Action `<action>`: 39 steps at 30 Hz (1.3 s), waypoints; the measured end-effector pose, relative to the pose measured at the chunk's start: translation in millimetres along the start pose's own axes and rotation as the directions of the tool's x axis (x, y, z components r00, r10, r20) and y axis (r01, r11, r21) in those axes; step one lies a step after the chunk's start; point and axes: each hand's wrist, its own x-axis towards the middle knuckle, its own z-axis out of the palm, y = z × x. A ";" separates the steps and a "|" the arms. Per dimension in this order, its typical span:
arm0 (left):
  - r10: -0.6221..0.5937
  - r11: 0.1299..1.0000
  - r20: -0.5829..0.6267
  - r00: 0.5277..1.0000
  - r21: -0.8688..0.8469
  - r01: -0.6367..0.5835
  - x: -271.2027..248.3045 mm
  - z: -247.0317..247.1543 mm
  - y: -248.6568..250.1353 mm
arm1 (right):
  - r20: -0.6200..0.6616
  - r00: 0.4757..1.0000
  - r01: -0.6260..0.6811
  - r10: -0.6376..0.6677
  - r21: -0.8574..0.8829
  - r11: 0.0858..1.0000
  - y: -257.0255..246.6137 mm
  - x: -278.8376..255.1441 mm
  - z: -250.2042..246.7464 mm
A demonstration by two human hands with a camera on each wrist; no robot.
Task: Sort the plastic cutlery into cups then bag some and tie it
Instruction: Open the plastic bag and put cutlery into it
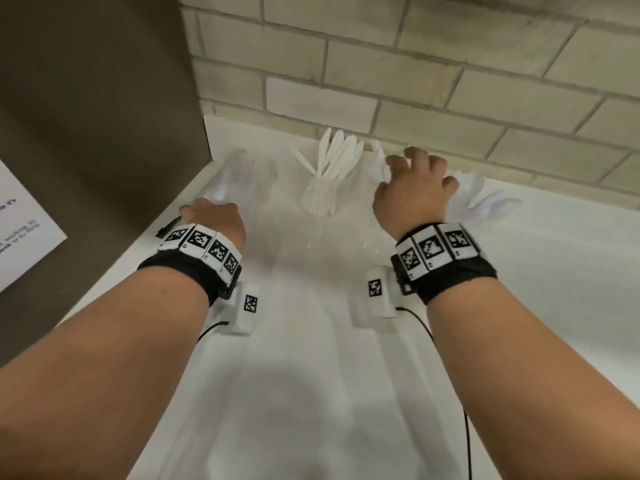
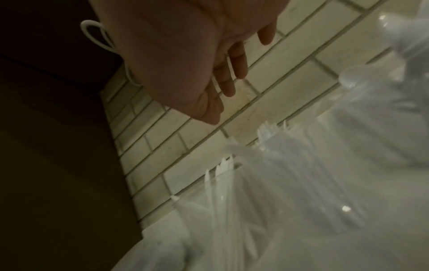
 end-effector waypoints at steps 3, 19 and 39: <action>0.101 0.990 0.018 0.995 0.100 -0.102 -8.7 -1.2 2.6 | 0.081 0.990 0.107 -0.113 0.074 0.991 -24.3 -14.8 2.8; 0.505 0.787 0.037 0.862 -0.432 -0.442 -99.8 -10.8 -12.5 | 0.607 0.711 0.084 -0.354 0.426 0.901 -22.4 -75.8 22.6; 0.576 0.079 -0.043 0.816 -0.991 -0.108 -118.0 -35.5 -17.5 | 0.673 0.682 -0.068 -0.286 0.448 0.891 7.7 -74.8 -10.2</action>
